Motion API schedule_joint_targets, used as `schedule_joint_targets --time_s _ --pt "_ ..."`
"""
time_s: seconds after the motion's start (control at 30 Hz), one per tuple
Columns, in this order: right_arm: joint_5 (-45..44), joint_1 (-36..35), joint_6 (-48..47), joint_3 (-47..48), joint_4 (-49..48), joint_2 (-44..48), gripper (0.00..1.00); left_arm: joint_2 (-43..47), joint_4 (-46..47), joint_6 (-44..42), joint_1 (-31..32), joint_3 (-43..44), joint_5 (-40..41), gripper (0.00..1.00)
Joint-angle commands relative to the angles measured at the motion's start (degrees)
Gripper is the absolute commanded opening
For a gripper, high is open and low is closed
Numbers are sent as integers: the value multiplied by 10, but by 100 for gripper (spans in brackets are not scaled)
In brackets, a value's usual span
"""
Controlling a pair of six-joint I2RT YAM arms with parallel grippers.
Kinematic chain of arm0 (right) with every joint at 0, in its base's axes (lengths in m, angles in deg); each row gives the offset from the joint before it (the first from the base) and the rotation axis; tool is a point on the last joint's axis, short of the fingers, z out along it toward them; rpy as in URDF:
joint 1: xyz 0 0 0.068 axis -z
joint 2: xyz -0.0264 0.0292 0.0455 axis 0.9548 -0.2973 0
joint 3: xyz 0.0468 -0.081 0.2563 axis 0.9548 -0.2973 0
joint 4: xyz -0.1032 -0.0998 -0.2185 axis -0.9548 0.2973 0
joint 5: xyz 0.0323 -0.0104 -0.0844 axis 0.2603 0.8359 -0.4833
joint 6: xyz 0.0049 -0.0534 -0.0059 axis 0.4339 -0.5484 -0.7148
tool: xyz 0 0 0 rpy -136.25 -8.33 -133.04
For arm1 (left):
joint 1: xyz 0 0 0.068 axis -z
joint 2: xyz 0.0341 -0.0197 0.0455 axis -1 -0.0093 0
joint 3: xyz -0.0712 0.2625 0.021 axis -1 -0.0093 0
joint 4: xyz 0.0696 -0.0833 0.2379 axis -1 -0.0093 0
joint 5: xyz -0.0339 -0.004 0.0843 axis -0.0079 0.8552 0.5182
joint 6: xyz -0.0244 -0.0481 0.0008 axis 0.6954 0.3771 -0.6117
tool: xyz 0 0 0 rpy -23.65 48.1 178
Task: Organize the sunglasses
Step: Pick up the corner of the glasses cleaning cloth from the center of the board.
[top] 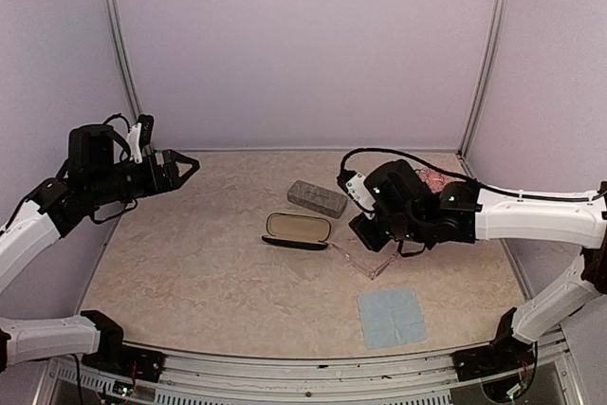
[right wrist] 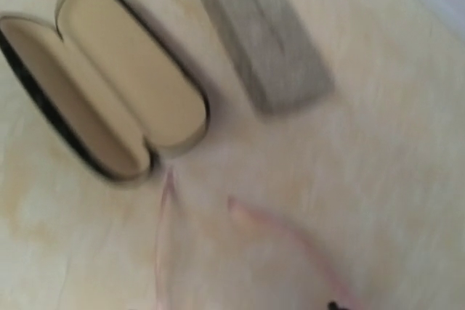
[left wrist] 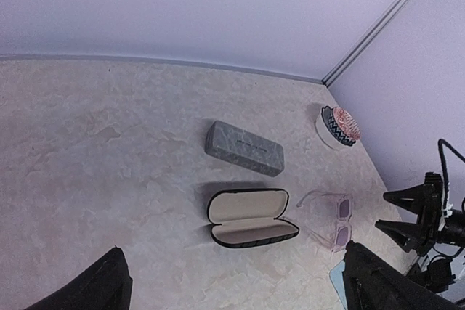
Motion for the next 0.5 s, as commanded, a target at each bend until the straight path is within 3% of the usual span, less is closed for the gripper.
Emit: schedule_joint_targets --time_s 0.0,0.27,0.47 --pt "77 22 150 -49 74 61 53 -5 12 -8 -4 36 3 99" --pt "174 57 258 -146 107 127 43 8 43 -16 -4 2 8 99" --pt "208 68 258 -167 103 103 40 3 49 -21 -6 -18 4 99"
